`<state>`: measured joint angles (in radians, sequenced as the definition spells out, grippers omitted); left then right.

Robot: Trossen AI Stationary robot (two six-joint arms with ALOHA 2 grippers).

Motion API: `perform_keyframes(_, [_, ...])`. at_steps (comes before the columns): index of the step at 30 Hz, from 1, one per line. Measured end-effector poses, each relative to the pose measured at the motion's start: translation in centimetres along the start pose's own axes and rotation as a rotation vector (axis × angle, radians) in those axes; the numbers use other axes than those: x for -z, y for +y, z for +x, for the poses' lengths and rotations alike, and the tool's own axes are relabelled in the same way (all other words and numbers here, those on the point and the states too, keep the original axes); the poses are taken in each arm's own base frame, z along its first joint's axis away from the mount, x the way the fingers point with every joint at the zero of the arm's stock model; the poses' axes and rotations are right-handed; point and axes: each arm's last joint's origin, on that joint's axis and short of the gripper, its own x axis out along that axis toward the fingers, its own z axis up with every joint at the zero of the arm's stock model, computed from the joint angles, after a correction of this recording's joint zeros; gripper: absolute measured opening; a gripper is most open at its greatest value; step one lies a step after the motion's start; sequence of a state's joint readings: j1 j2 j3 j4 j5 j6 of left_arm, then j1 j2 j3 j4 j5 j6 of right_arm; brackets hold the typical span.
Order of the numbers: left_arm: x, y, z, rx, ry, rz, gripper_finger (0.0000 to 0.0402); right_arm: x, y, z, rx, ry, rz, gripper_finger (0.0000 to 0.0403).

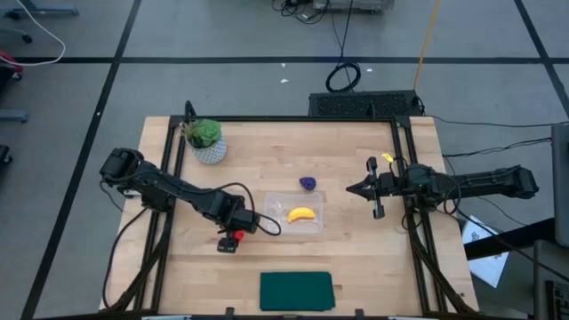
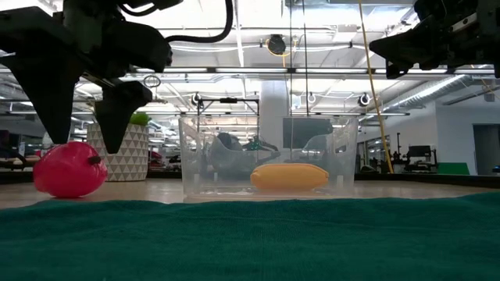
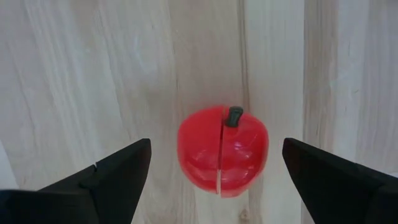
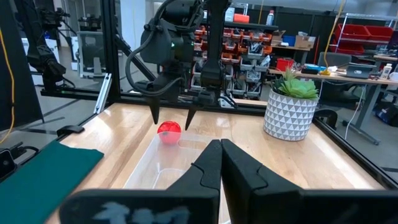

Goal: Pick and placing Produce into tupperware
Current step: Put the apple into the transparent bin

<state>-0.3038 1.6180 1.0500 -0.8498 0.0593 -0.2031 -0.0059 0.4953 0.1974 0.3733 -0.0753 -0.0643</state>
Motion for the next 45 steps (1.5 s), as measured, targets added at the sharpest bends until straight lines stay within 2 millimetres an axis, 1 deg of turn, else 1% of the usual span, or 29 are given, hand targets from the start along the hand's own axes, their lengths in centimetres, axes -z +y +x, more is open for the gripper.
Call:
perform_keyframes(3, [0.0, 0.0, 0.3, 0.003, -0.018, -0.011, 0.0370, 0.0, 0.0, 0.0, 0.000, 0.000, 0.000, 0.0000])
perform_keyframes(8, [0.7, 0.2, 1.5, 0.015, -0.004, -0.027, 0.0370, 0.0, 0.0, 0.0, 0.000, 0.000, 0.000, 0.0000])
perform_keyframes(17, [1.6, 0.5, 2.8, 0.018, -0.007, -0.026, 0.0370, 0.0, 0.0, 0.0, 0.000, -0.003, 0.000, 0.0000])
perform_keyframes(30, [1.5, 0.5, 3.0, 0.017, -0.029, 0.009, 0.0367, 0.0, 0.0, 0.0, 0.000, -0.003, 0.000, 0.0000])
perform_keyframes(34, [1.5, 0.5, 3.0, 0.016, -0.027, 0.009, 0.0344, 0.0, 0.0, 0.0, 0.000, -0.003, 0.000, 0.0000])
perform_keyframes(42, [1.6, 0.5, 3.0, 0.014, -0.020, 0.009, 0.0263, 0.0, 0.0, 0.0, 0.000, -0.003, 0.000, 0.0000])
perform_keyframes(45, [1.6, 0.5, 3.0, 0.016, -0.019, 0.011, 0.0252, 0.0, 0.0, 0.0, 0.000, -0.003, 0.000, 0.0000])
